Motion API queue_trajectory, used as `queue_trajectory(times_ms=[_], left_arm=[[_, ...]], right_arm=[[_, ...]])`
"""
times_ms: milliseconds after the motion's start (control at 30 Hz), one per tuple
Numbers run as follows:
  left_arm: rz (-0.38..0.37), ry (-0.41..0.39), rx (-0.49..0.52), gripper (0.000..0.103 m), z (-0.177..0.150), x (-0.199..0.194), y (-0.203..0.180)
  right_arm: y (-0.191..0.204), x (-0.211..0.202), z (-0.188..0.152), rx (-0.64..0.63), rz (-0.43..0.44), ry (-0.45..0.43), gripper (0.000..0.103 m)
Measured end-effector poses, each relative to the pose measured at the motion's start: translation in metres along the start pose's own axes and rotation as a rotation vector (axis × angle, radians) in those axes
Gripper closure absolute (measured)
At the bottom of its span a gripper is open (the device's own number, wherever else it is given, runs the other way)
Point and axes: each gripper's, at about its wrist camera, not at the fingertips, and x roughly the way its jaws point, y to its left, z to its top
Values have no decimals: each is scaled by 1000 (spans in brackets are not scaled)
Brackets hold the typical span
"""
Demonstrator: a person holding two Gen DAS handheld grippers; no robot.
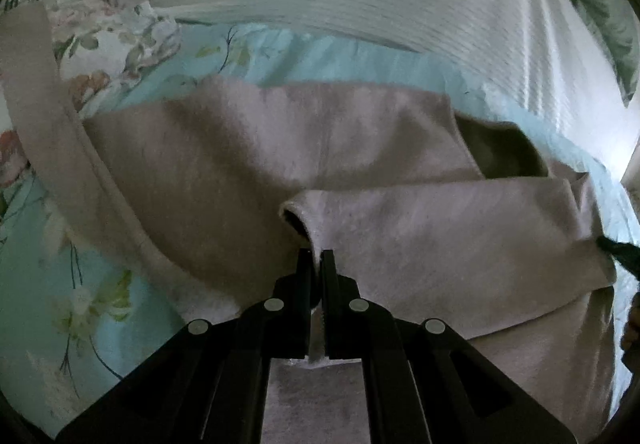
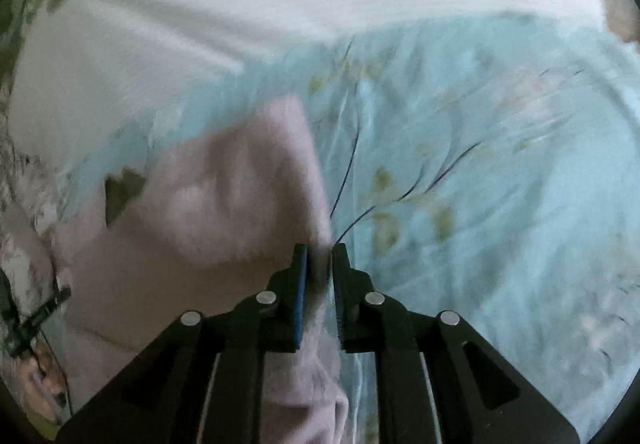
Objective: Fold small clothes
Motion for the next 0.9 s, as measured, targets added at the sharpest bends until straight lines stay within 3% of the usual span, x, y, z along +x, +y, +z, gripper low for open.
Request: queue_trajectory(times_ms=[67, 133, 200, 233, 333, 400, 433, 467, 500, 567, 733, 900], left_arm=[[9, -2, -3, 101, -1, 0, 4], [12, 5, -16, 101, 0, 1, 8], [11, 8, -26, 101, 1, 0, 11], [11, 9, -25, 100, 0, -3, 13], [32, 7, -24, 95, -4, -13, 20], [33, -1, -43, 95, -6, -20, 29], [32, -11, -62, 92, -6, -27, 37], [36, -17, -77, 83, -6, -31, 42], [41, -27, -94, 76, -6, -35, 49], [80, -56, -139, 44, -2, -45, 67], [198, -92, -265, 32, 20, -51, 119], [351, -113, -321, 22, 58, -44, 158]], right_arm=[[13, -11, -6, -41, 60, -21, 88], [27, -4, -19, -109, 89, 45, 84], [22, 13, -36, -132, 42, 135, 85], [14, 16, -41, -129, 3, 140, 89], [-8, -1, -43, -21, 36, 97, 90], [-6, -23, -45, -6, 72, 57, 76], [-3, -33, -47, -23, 102, 43, 69], [2, -41, -50, -38, 129, 35, 54], [8, -49, -53, -56, 155, 28, 47], [24, -62, -66, -101, 209, 24, 47], [54, -66, -102, -112, 324, 88, 47], [68, -63, -133, -114, 361, 157, 47]])
